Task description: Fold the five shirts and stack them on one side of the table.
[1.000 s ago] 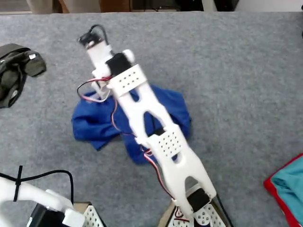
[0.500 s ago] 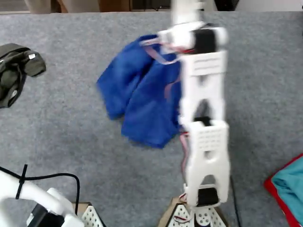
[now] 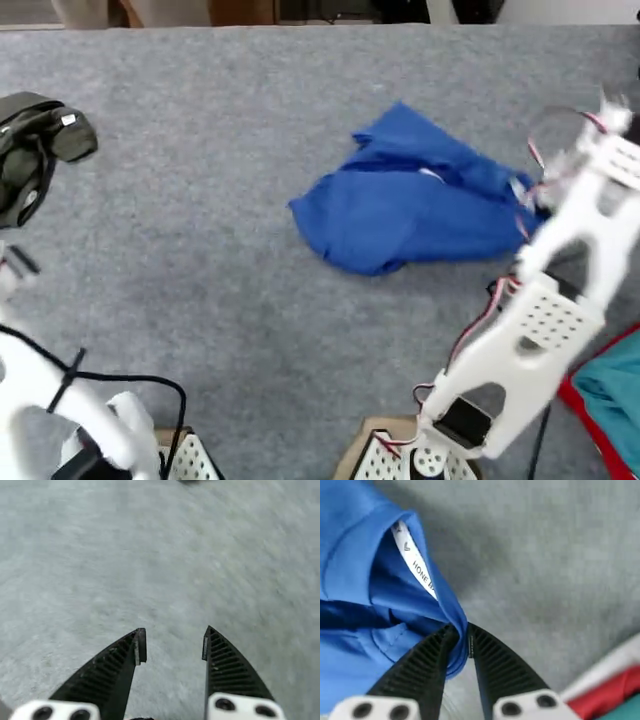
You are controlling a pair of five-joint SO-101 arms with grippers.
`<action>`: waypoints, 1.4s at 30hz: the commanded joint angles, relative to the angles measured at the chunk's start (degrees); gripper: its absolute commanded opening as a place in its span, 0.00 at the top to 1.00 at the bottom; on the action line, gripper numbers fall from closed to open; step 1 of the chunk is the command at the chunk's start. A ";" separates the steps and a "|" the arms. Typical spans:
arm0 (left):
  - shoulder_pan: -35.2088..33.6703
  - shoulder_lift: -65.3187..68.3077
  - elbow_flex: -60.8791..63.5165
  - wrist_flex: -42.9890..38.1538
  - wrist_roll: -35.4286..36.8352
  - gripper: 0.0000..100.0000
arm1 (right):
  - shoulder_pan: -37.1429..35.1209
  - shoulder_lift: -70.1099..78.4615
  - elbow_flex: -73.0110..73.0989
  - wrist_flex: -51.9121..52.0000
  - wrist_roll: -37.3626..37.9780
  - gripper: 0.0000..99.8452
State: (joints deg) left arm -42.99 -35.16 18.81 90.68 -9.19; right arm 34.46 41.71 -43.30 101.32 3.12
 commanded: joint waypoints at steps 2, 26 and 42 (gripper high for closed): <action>14.51 -1.45 -3.60 2.02 0.00 0.81 | 8.57 -5.85 9.89 0.79 4.84 0.99; 66.90 43.65 -29.63 -19.16 28.66 0.80 | 1.98 -11.65 6.29 -2.11 15.65 0.74; 65.58 64.48 -62.42 4.66 29.63 0.80 | -21.49 20.44 -24.84 -36.13 6.68 0.74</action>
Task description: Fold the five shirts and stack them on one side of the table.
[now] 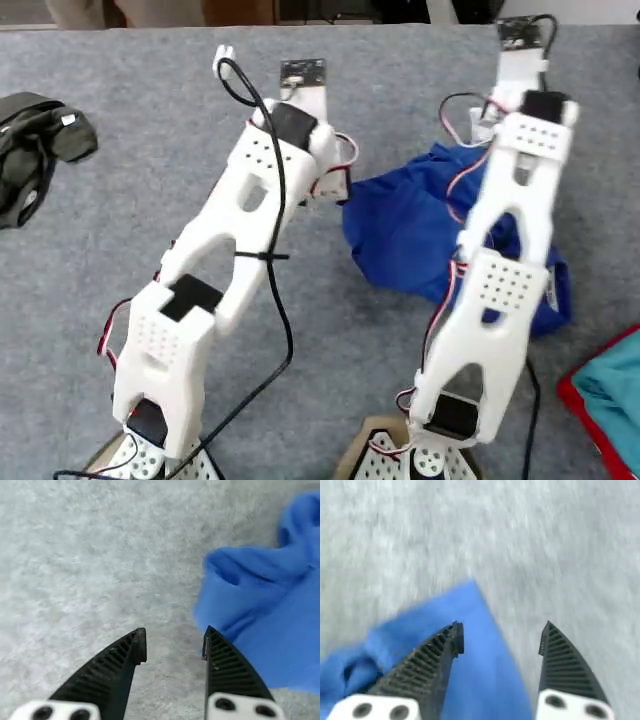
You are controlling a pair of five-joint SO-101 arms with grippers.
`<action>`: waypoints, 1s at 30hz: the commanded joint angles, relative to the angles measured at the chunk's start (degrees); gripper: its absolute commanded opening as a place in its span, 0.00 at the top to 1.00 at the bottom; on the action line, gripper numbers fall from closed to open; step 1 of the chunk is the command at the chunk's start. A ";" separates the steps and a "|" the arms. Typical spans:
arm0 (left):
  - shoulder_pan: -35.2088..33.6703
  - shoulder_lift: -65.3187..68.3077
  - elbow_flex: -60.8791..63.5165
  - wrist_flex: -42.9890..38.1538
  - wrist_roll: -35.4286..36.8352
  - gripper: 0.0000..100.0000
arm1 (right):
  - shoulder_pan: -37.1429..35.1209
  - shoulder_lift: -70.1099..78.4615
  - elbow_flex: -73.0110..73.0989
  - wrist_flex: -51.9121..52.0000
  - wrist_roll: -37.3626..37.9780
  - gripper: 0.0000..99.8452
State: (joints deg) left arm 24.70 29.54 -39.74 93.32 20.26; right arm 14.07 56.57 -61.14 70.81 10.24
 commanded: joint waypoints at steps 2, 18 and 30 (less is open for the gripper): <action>-3.34 0.04 -3.87 2.90 0.09 0.80 | -1.10 11.03 -10.51 -7.56 -0.44 0.74; -4.13 0.13 -3.87 2.55 0.00 0.80 | -0.75 26.24 -25.01 -4.22 -0.44 0.99; -4.31 0.13 -3.87 2.55 0.00 0.80 | 1.54 22.81 -32.66 -0.70 -7.56 0.99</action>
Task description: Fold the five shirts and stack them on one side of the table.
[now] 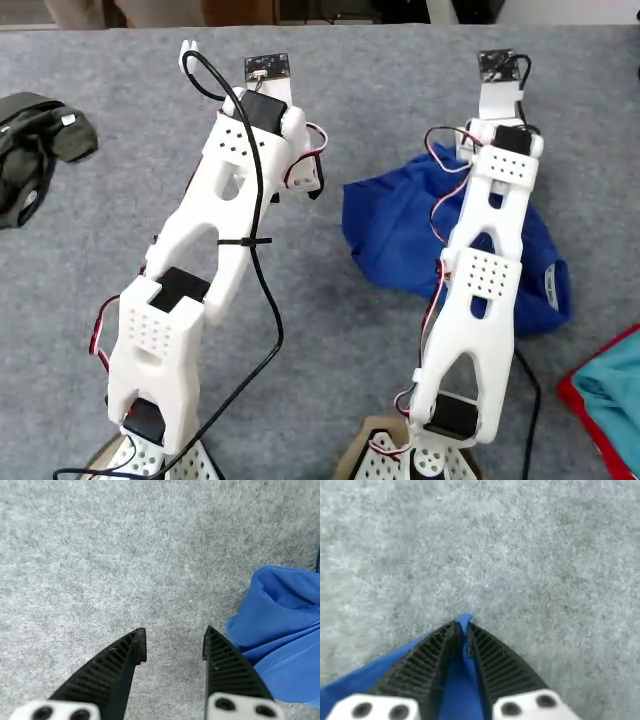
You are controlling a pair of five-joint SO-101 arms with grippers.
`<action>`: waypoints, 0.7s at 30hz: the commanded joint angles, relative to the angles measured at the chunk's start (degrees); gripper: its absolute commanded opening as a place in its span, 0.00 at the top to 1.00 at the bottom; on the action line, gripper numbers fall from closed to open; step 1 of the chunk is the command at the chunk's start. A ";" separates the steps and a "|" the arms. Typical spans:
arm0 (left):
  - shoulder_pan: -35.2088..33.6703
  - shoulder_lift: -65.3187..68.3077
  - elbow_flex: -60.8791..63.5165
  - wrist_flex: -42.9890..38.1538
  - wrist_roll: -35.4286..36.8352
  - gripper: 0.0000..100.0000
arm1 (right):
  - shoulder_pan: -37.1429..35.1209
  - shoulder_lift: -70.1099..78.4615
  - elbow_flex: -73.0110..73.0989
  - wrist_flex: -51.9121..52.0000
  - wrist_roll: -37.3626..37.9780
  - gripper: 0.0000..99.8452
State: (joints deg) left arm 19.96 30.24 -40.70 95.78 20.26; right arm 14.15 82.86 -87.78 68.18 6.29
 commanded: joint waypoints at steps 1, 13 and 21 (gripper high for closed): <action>0.44 -0.57 -2.90 0.09 0.00 0.80 | 1.71 -4.35 -7.69 3.08 -4.48 0.99; 0.62 2.95 -3.43 -0.44 0.00 0.80 | 4.97 -26.51 -7.60 8.09 -11.96 0.99; 0.70 6.20 -3.60 -0.44 0.09 0.81 | 5.05 -53.05 -7.08 20.48 -11.25 0.99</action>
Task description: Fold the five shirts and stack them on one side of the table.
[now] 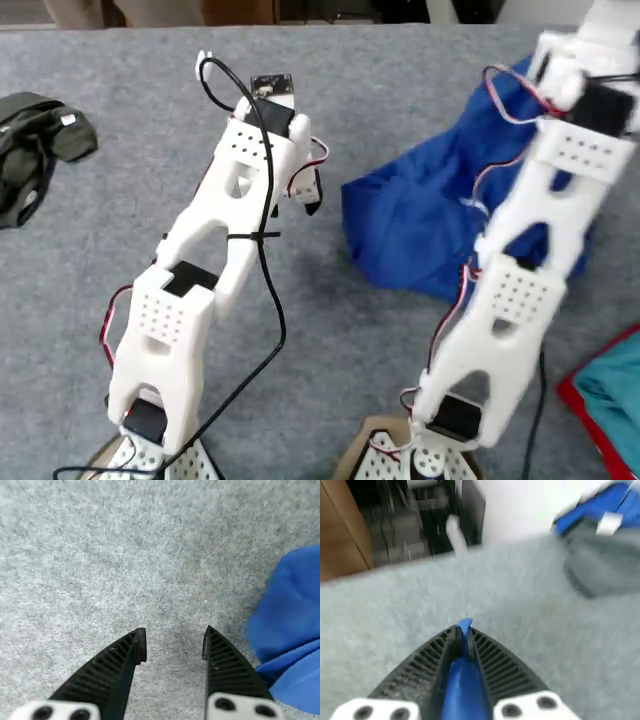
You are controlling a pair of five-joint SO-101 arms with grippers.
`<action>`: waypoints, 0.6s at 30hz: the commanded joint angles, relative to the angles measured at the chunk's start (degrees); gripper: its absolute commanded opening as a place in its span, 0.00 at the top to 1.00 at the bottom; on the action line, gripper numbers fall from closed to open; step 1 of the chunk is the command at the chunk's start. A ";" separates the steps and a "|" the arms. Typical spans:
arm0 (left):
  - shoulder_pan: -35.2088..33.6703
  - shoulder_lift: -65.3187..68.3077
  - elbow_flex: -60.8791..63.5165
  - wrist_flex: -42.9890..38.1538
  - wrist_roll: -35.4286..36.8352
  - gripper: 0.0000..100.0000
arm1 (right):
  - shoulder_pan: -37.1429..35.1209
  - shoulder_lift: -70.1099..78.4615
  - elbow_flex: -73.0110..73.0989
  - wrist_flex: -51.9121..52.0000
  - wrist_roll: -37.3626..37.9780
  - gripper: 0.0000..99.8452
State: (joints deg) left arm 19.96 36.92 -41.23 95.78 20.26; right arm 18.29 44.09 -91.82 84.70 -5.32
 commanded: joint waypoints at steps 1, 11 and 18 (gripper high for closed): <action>0.70 -0.40 -3.08 -0.44 0.18 0.81 | 0.92 -16.92 -3.03 6.42 1.41 0.99; -0.53 -0.75 -4.75 0.00 0.09 0.81 | -2.95 -36.53 -3.03 16.97 5.54 0.99; -10.55 -0.84 -13.54 5.10 0.09 0.81 | -17.01 -46.46 -3.03 10.90 5.19 0.99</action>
State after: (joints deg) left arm 14.86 37.27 -48.62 98.42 20.26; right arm 6.86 2.24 -93.32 99.47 -0.40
